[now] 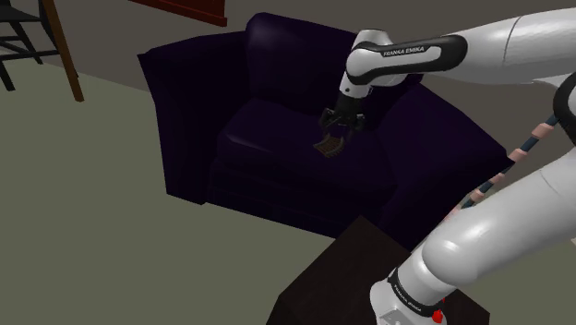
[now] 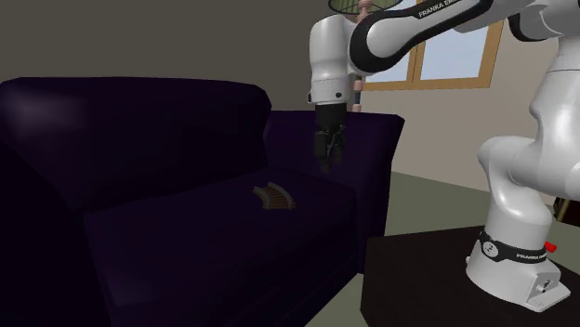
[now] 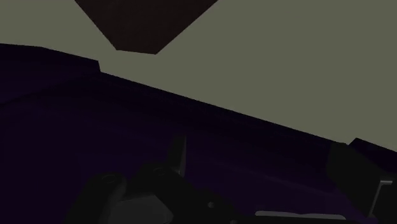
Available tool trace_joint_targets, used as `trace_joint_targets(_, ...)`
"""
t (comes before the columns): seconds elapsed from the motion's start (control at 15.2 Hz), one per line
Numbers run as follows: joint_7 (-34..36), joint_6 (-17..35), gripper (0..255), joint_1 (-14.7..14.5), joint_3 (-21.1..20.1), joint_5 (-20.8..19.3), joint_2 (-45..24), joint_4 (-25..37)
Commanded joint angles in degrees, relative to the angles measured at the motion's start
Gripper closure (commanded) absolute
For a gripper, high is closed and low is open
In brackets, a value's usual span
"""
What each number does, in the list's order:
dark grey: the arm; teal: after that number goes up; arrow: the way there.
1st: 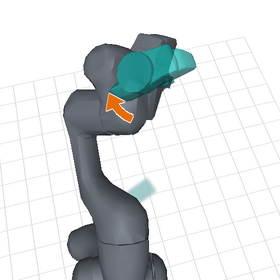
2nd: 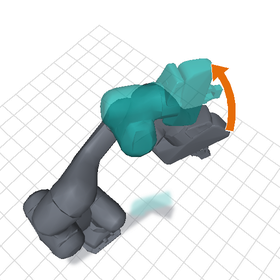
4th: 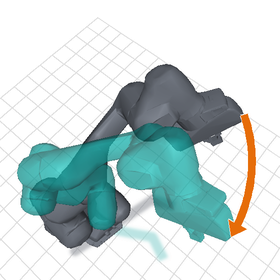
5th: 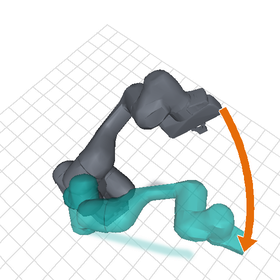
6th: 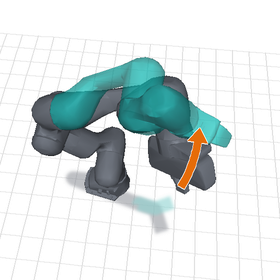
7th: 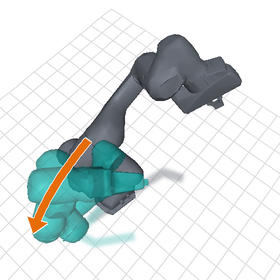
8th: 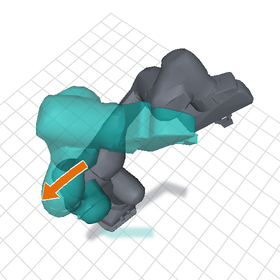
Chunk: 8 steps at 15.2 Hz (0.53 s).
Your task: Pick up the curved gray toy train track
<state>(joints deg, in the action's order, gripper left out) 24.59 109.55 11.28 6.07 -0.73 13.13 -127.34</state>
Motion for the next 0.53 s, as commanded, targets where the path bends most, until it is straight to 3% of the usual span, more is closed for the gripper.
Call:
trace_joint_targets(0.0, 2.0, 2.3, 0, 0.8, 0.6, 0.4, -3.8, 1.9)
trace_joint_targets(0.46, 6.9, 7.9, 0, 4.1, 3.9, 2.3, -15.6, 9.5)
